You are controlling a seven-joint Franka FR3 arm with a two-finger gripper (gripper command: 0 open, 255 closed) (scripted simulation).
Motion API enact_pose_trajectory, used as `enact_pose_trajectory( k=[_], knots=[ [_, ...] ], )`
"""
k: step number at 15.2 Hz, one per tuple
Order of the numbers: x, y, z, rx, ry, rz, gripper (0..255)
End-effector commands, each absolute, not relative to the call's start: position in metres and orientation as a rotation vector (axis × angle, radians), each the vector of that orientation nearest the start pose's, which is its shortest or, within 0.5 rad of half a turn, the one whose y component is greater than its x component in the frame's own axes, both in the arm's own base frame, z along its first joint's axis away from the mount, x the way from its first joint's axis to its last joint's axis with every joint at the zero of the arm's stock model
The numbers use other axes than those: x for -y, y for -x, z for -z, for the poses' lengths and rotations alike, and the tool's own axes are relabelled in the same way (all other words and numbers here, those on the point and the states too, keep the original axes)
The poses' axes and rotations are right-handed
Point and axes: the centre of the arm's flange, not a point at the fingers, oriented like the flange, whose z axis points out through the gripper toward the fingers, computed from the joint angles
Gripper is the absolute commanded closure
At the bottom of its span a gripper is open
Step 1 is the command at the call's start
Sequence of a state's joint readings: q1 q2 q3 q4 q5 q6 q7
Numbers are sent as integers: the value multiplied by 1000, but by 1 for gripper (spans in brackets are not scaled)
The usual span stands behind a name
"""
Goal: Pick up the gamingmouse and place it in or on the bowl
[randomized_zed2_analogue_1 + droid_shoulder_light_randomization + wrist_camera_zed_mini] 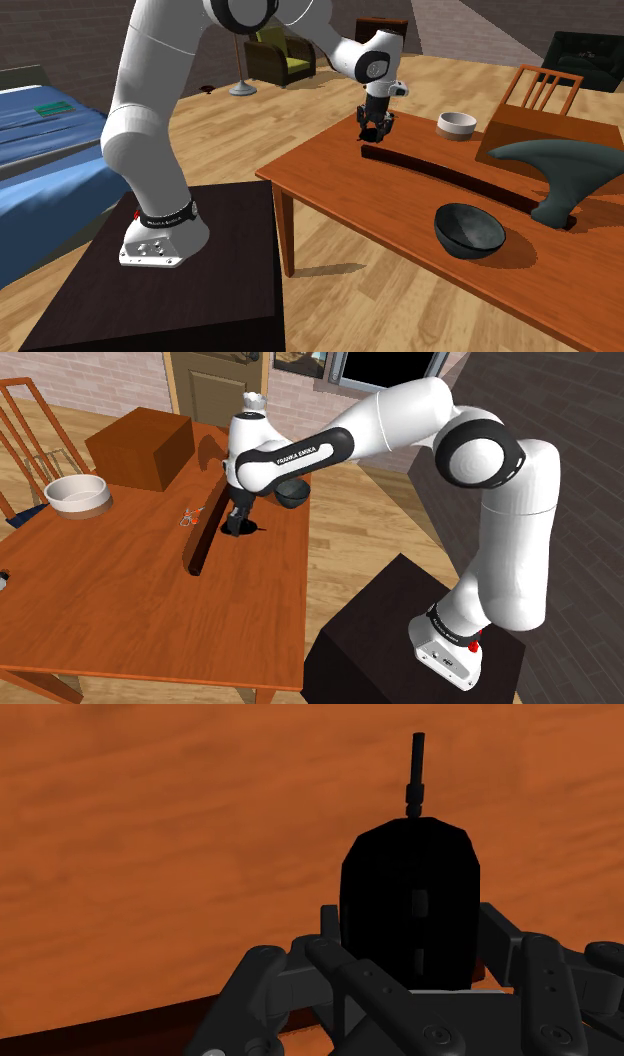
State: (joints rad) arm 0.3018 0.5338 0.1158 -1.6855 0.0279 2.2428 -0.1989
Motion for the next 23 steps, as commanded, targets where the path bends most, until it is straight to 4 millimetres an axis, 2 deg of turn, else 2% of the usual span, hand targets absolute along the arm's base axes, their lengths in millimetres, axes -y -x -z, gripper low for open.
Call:
enact_pose_trajectory(
  k=[1,23],
  knots=[
    [-246,-633,-295,879,2930,27,255],
    [20,-749,-290,879,2930,27,255]
  ],
)
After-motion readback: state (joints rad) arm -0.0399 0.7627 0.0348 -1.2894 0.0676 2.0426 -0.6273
